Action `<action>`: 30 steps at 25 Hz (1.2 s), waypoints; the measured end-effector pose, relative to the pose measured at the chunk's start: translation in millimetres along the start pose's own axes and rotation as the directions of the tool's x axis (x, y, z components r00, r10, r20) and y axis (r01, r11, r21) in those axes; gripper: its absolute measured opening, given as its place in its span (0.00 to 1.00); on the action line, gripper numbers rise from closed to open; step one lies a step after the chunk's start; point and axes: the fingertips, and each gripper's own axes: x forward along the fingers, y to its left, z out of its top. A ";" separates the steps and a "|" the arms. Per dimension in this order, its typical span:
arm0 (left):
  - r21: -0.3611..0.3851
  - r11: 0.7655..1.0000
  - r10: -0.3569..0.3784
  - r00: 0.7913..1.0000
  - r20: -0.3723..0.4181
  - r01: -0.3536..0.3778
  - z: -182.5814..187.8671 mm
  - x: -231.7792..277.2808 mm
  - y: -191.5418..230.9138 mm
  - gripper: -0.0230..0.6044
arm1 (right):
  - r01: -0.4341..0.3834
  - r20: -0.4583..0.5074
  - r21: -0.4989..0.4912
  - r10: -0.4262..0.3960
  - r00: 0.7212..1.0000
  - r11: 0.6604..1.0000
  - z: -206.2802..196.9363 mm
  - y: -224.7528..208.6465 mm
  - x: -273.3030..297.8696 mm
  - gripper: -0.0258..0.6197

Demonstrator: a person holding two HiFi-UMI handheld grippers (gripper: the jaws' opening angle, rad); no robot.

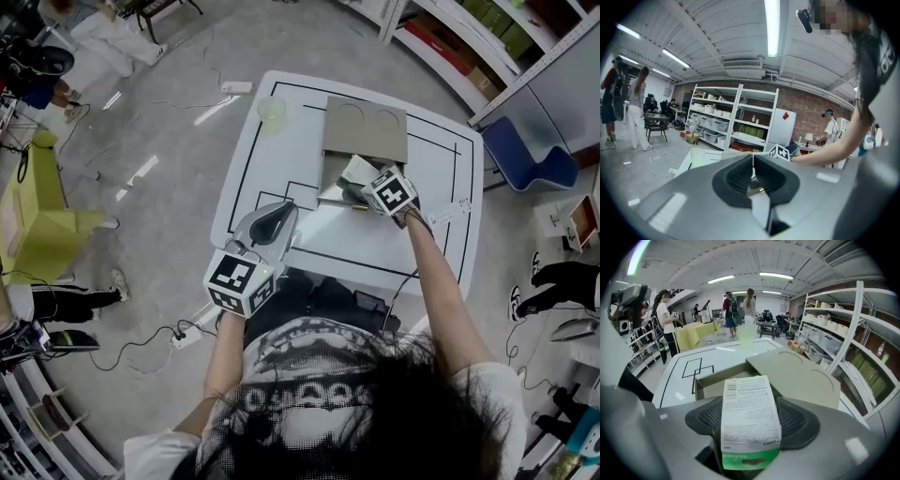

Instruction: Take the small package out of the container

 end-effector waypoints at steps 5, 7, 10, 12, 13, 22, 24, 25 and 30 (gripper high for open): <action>0.004 1.000 -0.024 1.000 -0.006 0.024 -0.3 5.7 -5.7 0.04 | 0.031 0.113 0.041 -0.036 0.993 0.999 24.8 1.3 -34.3 0.62; 0.006 0.999 -0.032 0.999 -0.005 0.032 0.5 7.3 -7.2 0.04 | 0.043 0.158 0.058 -0.051 0.986 0.997 34.2 4.8 -48.9 0.62; 0.010 0.999 -0.045 0.999 -0.007 0.045 1.3 9.0 -10.9 0.04 | 0.058 0.226 0.095 -0.079 0.971 0.994 46.2 11.4 -72.6 0.62; 0.012 0.998 -0.056 0.998 -0.009 0.056 0.7 10.8 -15.1 0.04 | 0.066 0.264 0.122 -0.096 0.960 0.990 50.1 16.3 -88.7 0.62; 0.014 0.998 -0.061 0.998 -0.010 0.061 0.5 12.1 -17.6 0.04 | 0.068 0.281 0.135 -0.104 0.954 0.989 51.0 18.8 -96.7 0.62; 0.030 0.995 -0.098 0.995 -0.024 0.099 -1.0 22.5 -44.7 0.04 | 0.049 0.357 0.265 -0.145 0.923 0.963 32.7 45.9 -153.4 0.62; 0.032 0.994 -0.104 0.994 -0.029 0.105 -2.4 24.4 -53.2 0.04 | 0.045 0.359 0.279 -0.147 0.922 0.959 23.3 52.3 -162.5 0.62; 0.033 0.994 -0.107 0.994 -0.031 0.108 -3.2 25.3 -57.8 0.04 | 0.042 0.360 0.285 -0.148 0.921 0.958 18.5 55.1 -166.8 0.62; 0.036 0.992 -0.116 0.992 -0.040 0.117 -10.7 28.7 -84.1 0.04 | 0.034 0.370 0.315 -0.155 0.916 0.949 -4.9 66.5 -187.2 0.62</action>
